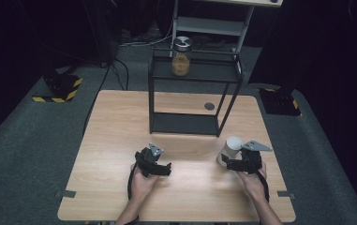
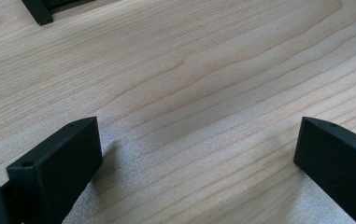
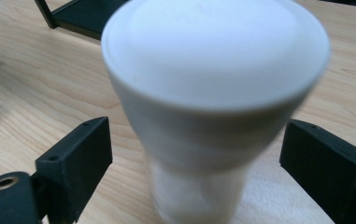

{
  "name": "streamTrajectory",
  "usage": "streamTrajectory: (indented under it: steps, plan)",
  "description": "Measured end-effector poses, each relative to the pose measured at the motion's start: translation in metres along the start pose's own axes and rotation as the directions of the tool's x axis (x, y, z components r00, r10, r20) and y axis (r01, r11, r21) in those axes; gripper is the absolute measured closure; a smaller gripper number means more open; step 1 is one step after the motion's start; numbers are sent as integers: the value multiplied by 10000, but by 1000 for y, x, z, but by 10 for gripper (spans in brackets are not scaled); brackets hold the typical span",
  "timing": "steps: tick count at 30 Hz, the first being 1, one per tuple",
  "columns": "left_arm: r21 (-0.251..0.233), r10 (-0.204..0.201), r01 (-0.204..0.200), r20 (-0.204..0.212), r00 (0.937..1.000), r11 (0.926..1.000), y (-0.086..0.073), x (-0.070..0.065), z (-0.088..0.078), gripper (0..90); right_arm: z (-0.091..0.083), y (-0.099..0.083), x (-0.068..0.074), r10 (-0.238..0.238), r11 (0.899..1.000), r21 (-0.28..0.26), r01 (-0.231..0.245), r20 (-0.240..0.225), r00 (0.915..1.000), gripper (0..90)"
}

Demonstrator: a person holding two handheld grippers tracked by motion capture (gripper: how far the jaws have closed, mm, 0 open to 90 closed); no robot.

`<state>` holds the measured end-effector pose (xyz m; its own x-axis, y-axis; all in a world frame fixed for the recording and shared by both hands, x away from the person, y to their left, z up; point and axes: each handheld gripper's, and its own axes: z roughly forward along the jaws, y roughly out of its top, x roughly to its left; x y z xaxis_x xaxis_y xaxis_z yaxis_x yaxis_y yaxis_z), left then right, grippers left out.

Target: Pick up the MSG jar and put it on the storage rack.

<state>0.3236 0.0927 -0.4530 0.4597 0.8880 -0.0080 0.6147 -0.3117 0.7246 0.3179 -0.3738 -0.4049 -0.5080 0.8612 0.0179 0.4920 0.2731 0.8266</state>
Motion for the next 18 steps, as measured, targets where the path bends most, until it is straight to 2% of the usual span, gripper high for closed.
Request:
streamTrajectory:
  steps: [11, 18]
  plan:
    - [-2, -4, 4, -3, 10000, 10000, 0, 0, 0, 11, 11, 5, 0, -70, 10000, -37, 70, 12, 10000, 161]
    - [-3, -8, 8, -3, 10000, 10000, 0, 0, 0, 11, 13, 5, -3, -15, 9999, -128, 15, -30, 10000, 241]
